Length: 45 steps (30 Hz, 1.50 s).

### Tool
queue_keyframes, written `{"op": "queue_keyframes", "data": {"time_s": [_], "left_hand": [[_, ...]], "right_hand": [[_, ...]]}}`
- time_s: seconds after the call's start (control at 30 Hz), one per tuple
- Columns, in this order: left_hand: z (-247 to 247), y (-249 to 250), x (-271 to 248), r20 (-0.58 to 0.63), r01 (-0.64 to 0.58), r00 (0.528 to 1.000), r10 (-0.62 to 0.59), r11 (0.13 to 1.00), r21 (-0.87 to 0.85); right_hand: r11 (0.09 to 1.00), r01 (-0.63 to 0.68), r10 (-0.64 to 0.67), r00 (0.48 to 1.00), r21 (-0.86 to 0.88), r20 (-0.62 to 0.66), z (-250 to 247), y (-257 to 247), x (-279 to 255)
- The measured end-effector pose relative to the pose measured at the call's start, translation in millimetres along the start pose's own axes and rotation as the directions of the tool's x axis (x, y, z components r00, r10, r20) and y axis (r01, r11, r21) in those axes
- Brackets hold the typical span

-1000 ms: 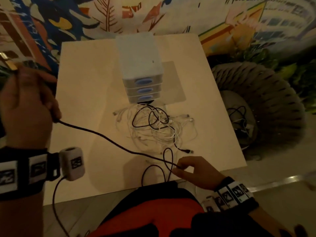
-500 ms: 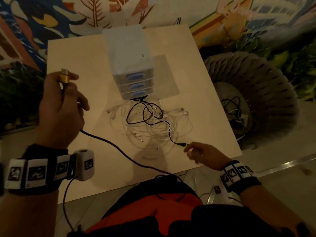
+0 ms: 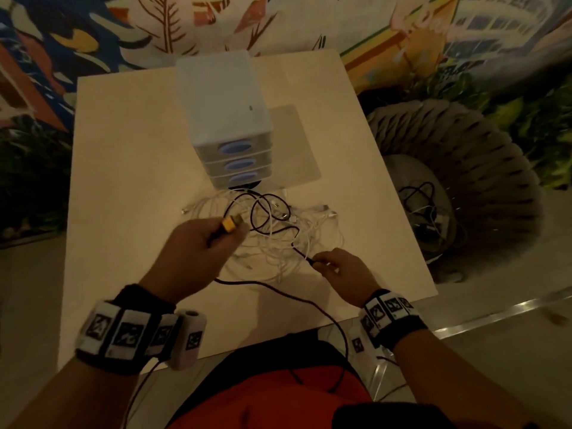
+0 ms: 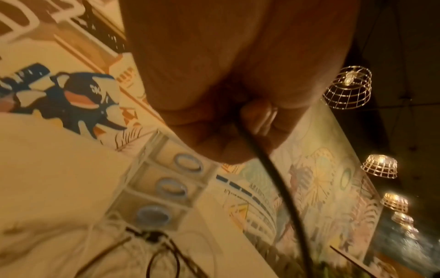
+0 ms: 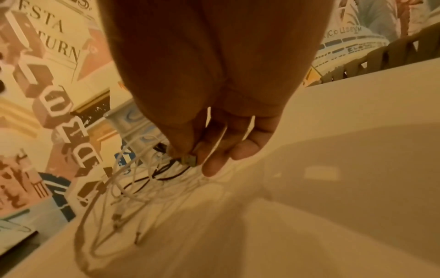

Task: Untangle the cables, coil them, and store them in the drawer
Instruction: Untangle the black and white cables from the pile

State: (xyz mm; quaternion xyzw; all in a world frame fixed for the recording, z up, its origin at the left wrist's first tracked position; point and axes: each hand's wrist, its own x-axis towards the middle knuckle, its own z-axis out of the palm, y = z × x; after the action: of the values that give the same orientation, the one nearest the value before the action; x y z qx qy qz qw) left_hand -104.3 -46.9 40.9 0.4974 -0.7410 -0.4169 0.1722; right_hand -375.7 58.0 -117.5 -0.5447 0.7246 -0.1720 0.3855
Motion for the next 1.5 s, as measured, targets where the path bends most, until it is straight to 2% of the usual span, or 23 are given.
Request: {"op": "queue_keyframes", "data": {"time_s": [0.13, 0.23, 0.3, 0.4, 0.47, 0.57, 0.63, 0.73, 0.8, 0.9, 0.97, 1.07, 1.1, 1.17, 1.23, 1.3, 1.4, 1.5], "left_hand": [[45, -12, 13, 0.176, 0.112, 0.978, -0.109, 0.994, -0.009], [73, -26, 27, 0.274, 0.230, 0.939, -0.210, 0.972, -0.042], [88, -30, 34, 0.323, 0.224, 0.921, -0.219, 0.974, 0.023], [98, -34, 43, 0.256, 0.212, 0.939, -0.228, 0.973, 0.088], [102, -34, 46, 0.211, 0.251, 0.945, -0.250, 0.968, 0.019], [103, -29, 44, 0.233, 0.283, 0.938, -0.257, 0.955, -0.086], [102, -25, 39, 0.272, 0.261, 0.932, -0.238, 0.964, -0.051], [101, -28, 33, 0.305, 0.220, 0.929, -0.212, 0.975, 0.008], [99, -32, 30, 0.298, 0.231, 0.930, -0.215, 0.973, -0.019], [93, -36, 28, 0.276, 0.248, 0.934, -0.226, 0.968, -0.047], [89, -38, 28, 0.256, 0.243, 0.940, -0.225, 0.969, -0.041], [88, -42, 27, 0.256, 0.222, 0.944, -0.207, 0.975, -0.028], [89, -43, 27, 0.260, 0.214, 0.944, -0.202, 0.977, -0.020], [90, -44, 25, 0.256, 0.194, 0.948, -0.190, 0.981, 0.011], [94, -47, 23, 0.253, 0.147, 0.954, -0.162, 0.986, 0.077], [97, -47, 22, 0.266, 0.093, 0.955, -0.134, 0.983, 0.161], [105, -41, 19, 0.342, 0.016, 0.934, -0.101, 0.970, 0.242], [110, -36, 15, 0.409, -0.046, 0.905, -0.115, 0.930, 0.364]], "right_hand": [[0.982, 0.030, -0.024, 0.999, 0.189, -0.036, -2, -15, 4], [0.977, 0.072, -0.061, 0.996, 0.202, -0.060, -4, -22, 7], [0.977, 0.085, -0.076, 0.996, 0.195, -0.056, -6, -24, 6], [0.982, 0.109, -0.106, 0.994, 0.154, -0.027, -5, -31, 6], [0.986, 0.096, -0.100, 0.995, 0.137, 0.021, -5, -33, 6], [0.979, 0.009, -0.021, 0.998, 0.202, 0.056, -7, -33, 7], [0.956, -0.069, 0.059, 0.997, 0.285, 0.044, -9, -34, 12], [0.983, -0.100, 0.101, 0.995, 0.157, -0.003, -7, -27, 26], [0.991, -0.109, 0.110, 0.994, 0.079, -0.019, -7, -22, 32], [0.982, -0.138, 0.150, 0.985, 0.125, -0.088, -9, -19, 32], [0.979, -0.094, 0.124, 0.978, 0.180, -0.165, -10, -20, 30], [0.988, 0.103, -0.073, 0.967, 0.113, -0.246, -13, -31, 27], [0.983, 0.154, -0.131, 0.967, 0.096, -0.219, -14, -39, 26], [0.981, 0.140, -0.127, 0.987, 0.138, -0.101, -17, -56, 27], [0.967, -0.037, 0.027, 0.999, 0.250, 0.043, -18, -70, 32], [0.946, -0.208, 0.163, 0.968, 0.247, 0.191, -18, -77, 39], [0.973, -0.180, 0.145, 0.963, 0.145, 0.226, -13, -69, 51], [0.968, -0.169, 0.128, 0.969, 0.185, 0.213, -8, -56, 56]]}}
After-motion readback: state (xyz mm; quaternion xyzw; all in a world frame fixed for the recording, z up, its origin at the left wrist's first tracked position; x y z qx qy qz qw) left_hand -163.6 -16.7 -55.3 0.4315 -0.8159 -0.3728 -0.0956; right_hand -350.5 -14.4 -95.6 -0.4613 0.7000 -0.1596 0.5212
